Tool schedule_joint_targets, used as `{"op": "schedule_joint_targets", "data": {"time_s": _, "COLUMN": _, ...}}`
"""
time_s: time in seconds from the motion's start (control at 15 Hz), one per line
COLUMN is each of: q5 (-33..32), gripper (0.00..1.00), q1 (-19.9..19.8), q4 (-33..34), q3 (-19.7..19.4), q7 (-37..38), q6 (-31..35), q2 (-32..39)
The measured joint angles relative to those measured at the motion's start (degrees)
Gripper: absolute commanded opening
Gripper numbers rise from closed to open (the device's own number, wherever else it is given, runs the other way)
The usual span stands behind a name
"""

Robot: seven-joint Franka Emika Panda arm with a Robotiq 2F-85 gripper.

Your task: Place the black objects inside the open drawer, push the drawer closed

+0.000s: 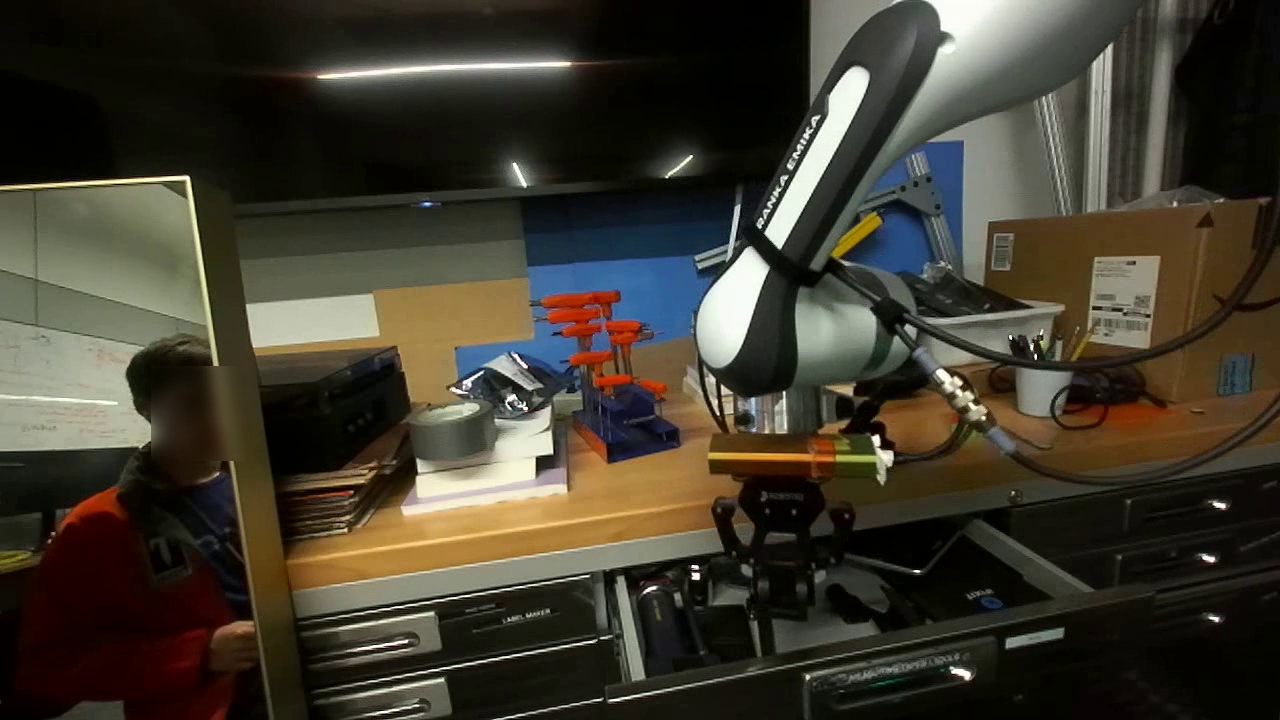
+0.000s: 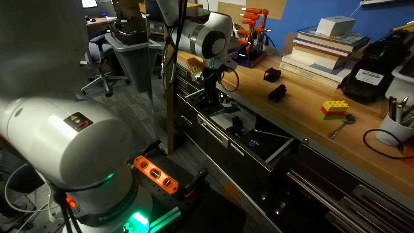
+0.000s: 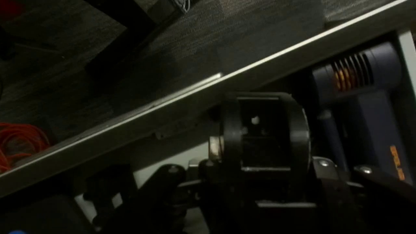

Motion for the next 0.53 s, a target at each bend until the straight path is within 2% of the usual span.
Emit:
{"op": "schedule_joint_targets", "data": {"time_s": 0.2, "q5": 2.7, "gripper": 0.25, "q1": 0.0, "q4": -1.3, "q3": 1.7, "q7": -7.5, "q6": 2.5, "q2": 2.7}}
{"op": "schedule_joint_targets", "data": {"time_s": 0.53, "q5": 2.9, "gripper": 0.25, "q1": -0.6, "q4": 0.6, "q3": 1.7, "q7": -14.9, "q6": 3.2, "q2": 4.1}}
